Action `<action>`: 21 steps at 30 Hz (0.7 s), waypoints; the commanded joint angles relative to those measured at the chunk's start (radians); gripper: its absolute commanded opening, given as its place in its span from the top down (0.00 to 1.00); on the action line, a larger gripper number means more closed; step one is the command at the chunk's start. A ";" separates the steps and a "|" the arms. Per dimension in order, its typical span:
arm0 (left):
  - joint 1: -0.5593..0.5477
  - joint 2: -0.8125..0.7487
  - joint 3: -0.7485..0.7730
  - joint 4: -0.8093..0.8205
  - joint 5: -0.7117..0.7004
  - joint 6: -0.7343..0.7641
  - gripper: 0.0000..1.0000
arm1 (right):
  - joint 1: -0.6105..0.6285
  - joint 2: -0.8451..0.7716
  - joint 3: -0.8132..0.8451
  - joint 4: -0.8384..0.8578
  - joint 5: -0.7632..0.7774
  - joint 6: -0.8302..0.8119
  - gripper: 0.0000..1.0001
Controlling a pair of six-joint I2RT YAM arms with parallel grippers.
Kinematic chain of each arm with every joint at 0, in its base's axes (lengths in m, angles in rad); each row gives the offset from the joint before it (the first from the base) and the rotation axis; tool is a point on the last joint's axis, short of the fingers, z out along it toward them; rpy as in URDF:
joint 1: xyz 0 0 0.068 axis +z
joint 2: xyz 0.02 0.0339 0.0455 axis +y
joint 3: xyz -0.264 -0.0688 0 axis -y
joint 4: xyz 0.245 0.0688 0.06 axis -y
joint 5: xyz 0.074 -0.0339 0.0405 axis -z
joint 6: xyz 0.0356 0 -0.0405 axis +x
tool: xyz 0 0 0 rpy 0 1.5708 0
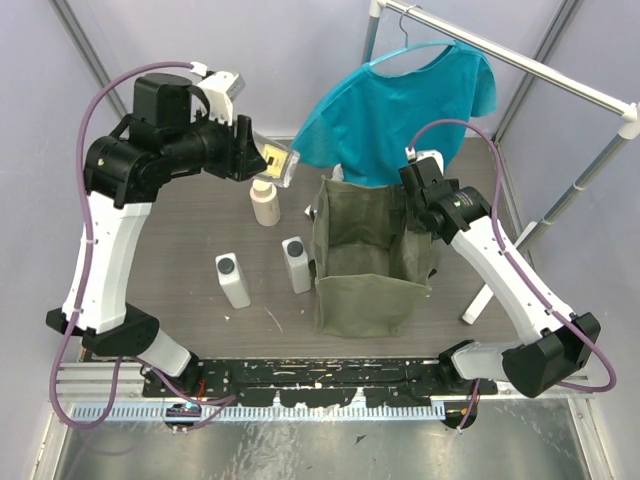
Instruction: Place the personal care products into the canvas bag
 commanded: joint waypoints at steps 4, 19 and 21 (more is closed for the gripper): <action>-0.067 -0.084 0.014 0.228 0.292 0.014 1.00 | 0.007 0.004 0.065 0.005 0.052 0.023 0.00; -0.356 0.053 -0.046 0.404 0.346 0.007 1.00 | 0.006 0.009 0.133 -0.092 0.168 0.072 0.00; -0.377 0.097 -0.038 0.380 0.309 0.031 1.00 | 0.006 0.001 0.137 -0.109 0.190 0.092 0.00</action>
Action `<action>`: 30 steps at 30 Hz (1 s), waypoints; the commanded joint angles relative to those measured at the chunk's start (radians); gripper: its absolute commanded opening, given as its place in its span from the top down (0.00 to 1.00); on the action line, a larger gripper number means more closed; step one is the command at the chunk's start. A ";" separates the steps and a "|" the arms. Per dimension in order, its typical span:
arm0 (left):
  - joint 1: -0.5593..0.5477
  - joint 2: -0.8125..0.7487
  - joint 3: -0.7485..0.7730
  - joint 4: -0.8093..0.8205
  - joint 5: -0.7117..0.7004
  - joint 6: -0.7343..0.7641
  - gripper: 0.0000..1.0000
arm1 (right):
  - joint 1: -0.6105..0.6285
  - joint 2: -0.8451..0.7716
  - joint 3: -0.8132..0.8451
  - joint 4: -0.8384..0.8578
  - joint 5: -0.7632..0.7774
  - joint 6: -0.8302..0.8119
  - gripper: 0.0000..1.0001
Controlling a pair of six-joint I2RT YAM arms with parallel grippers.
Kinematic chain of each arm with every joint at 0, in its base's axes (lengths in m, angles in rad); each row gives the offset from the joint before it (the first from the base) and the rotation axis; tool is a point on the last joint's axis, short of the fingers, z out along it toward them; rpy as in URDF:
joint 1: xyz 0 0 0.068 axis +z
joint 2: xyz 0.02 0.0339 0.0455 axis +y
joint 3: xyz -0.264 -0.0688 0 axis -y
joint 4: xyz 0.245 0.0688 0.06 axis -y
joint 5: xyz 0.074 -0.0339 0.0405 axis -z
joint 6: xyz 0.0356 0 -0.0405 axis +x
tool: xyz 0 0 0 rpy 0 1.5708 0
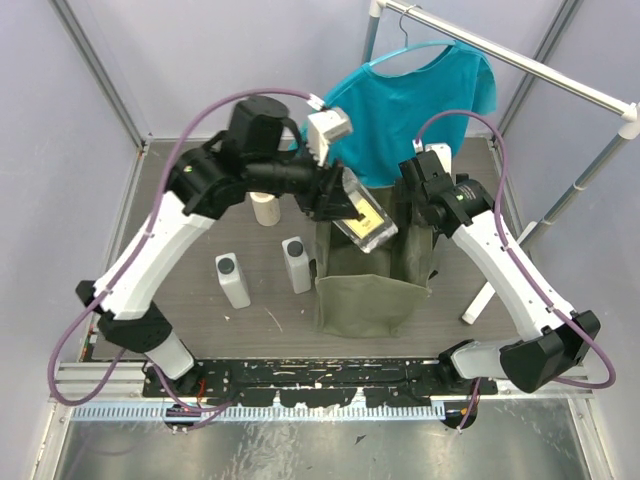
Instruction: Place the personal care products into the canvas bag
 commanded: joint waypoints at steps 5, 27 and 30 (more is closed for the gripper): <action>-0.055 0.145 0.074 0.009 -0.152 0.097 1.00 | 0.006 -0.051 0.050 -0.056 0.110 0.082 0.00; -0.135 0.263 -0.069 0.101 -0.473 0.156 1.00 | 0.006 -0.065 0.008 -0.065 0.143 0.074 0.00; -0.139 0.233 -0.136 0.150 -0.460 0.154 1.00 | 0.004 -0.070 0.005 -0.066 0.153 0.091 0.00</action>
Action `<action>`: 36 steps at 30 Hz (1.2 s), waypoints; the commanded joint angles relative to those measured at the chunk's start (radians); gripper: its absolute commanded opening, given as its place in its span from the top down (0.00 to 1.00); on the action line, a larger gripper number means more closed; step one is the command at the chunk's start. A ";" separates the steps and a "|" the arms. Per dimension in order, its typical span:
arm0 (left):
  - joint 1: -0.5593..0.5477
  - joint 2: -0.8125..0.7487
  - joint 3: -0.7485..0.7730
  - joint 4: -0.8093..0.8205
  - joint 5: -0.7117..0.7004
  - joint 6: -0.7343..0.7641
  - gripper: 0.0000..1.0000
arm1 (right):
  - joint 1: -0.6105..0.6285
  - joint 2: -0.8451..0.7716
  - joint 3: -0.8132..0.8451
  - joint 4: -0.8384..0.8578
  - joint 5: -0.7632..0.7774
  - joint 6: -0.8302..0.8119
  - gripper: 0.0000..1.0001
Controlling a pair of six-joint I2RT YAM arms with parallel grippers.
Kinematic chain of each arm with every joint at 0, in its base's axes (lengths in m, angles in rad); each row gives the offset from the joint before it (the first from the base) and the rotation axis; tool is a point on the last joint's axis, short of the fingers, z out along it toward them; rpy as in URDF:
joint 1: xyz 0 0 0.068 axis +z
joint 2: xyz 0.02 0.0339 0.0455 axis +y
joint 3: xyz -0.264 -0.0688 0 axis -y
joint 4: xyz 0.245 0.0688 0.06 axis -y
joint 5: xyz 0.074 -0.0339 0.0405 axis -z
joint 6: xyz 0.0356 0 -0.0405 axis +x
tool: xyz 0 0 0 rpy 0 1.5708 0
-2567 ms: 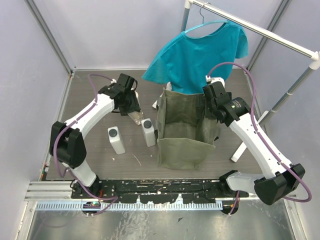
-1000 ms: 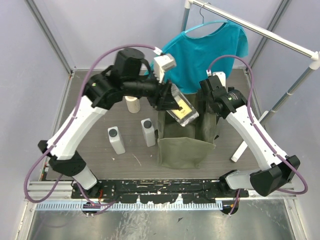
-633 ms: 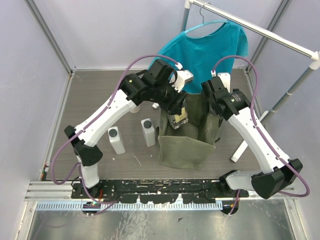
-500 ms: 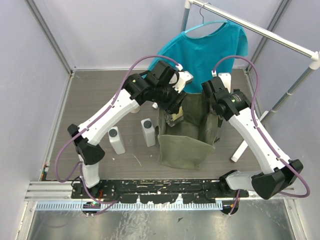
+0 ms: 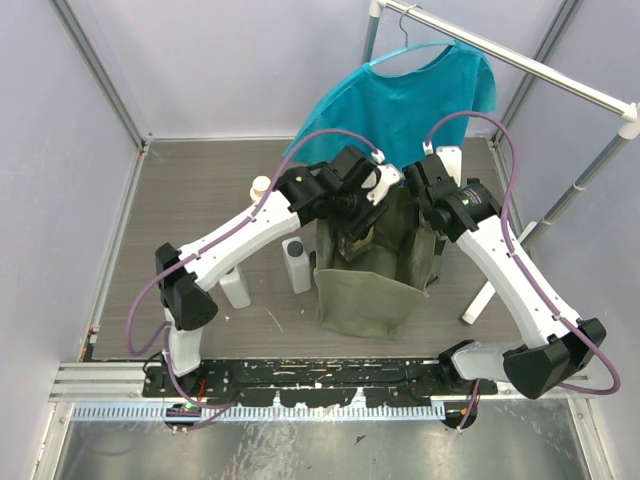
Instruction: Place the personal care products into the canvas bag
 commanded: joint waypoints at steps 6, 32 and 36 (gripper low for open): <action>-0.017 -0.074 -0.087 0.156 0.003 -0.015 1.00 | 0.001 -0.072 0.003 0.020 0.059 0.040 0.00; -0.015 0.091 -0.212 0.328 -0.122 -0.083 0.96 | -0.008 -0.179 -0.119 0.021 0.033 0.085 0.00; -0.014 0.089 -0.271 0.373 -0.138 -0.101 0.95 | -0.008 -0.186 -0.120 0.021 0.044 0.085 0.00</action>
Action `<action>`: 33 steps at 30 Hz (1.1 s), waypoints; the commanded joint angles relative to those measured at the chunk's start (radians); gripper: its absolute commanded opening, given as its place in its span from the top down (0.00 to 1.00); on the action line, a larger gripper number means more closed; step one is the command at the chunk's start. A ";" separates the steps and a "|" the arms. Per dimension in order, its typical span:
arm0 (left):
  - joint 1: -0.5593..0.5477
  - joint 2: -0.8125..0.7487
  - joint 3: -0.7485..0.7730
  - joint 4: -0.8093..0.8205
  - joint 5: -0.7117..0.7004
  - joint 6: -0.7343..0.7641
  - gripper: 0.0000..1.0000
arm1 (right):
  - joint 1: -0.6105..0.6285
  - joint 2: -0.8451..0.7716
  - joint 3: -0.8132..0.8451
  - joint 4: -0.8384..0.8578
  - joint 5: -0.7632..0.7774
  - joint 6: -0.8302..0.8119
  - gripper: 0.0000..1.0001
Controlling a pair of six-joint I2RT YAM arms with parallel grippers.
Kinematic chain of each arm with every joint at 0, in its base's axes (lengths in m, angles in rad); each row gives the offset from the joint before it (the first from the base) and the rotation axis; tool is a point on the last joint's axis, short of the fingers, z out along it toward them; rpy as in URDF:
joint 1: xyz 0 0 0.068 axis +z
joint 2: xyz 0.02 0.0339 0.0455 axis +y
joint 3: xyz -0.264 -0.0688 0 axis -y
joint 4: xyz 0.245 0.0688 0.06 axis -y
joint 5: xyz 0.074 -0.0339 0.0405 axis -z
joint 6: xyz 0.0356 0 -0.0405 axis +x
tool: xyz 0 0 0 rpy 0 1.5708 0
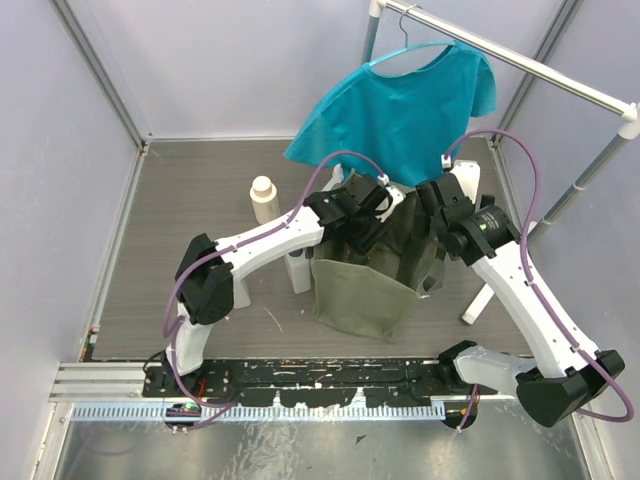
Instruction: Place the personal care products into the canvas bag
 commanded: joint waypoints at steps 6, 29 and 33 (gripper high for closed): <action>0.006 -0.048 -0.146 0.160 -0.024 -0.066 0.80 | -0.005 -0.028 -0.003 0.008 0.035 0.014 0.00; 0.006 -0.250 -0.059 0.019 -0.092 -0.095 0.02 | -0.005 -0.024 -0.040 0.132 0.000 -0.070 0.00; 0.005 -0.289 0.009 -0.051 -0.155 -0.070 0.02 | -0.005 -0.007 -0.040 0.132 0.017 -0.082 0.00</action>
